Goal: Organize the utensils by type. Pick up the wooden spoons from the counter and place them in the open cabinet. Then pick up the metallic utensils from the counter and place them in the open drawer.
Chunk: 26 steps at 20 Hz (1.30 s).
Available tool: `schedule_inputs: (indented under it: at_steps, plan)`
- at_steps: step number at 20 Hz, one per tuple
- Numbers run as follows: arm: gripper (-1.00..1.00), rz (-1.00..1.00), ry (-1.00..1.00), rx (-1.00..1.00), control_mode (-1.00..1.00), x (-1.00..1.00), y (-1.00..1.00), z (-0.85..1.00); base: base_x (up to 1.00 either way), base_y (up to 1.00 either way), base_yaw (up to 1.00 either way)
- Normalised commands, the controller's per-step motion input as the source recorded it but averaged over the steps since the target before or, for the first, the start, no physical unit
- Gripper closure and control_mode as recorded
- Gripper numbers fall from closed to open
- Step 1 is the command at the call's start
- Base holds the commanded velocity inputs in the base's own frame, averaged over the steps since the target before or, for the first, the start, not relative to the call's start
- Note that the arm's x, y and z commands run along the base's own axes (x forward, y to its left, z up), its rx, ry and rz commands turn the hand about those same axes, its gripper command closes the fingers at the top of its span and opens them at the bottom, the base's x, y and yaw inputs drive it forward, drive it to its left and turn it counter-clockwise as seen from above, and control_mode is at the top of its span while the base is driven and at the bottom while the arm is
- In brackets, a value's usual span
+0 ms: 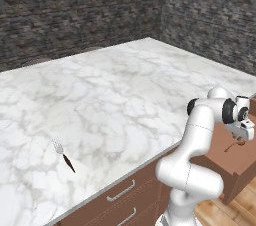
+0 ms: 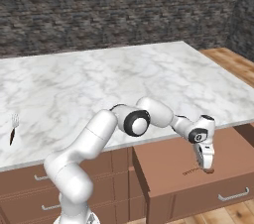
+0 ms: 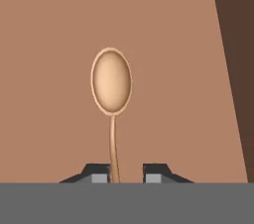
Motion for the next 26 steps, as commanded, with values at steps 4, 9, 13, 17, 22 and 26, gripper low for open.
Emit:
schedule_inputs:
  at_steps: [4, 9, 13, 17, 22, 26]
  plan:
    - [-1.0, 0.0, 0.01, 0.01, -1.0, -0.05, -0.04, -0.17, 0.0, 0.0, 0.0]
    - [-1.0, 0.0, 0.0, 0.03, -1.0, -0.07, -0.05, -0.12, 0.0, 0.0, 0.0]
    - [-1.0, 0.0, 0.01, 0.07, -1.0, 0.0, -0.01, 0.0, 0.0, 0.0, 0.0]
    - [-1.0, 0.0, 0.02, 0.12, -1.0, -0.05, -0.01, 0.07, 0.0, 0.0, 0.0]
    - [-1.0, 0.0, 0.03, 0.13, -1.0, -0.12, 0.0, 0.29, 0.0, 0.0, 0.0]
    - [-1.0, 0.0, 0.04, 0.1, -1.0, -0.13, 0.0, 0.36, 0.0, 0.0, 0.0]
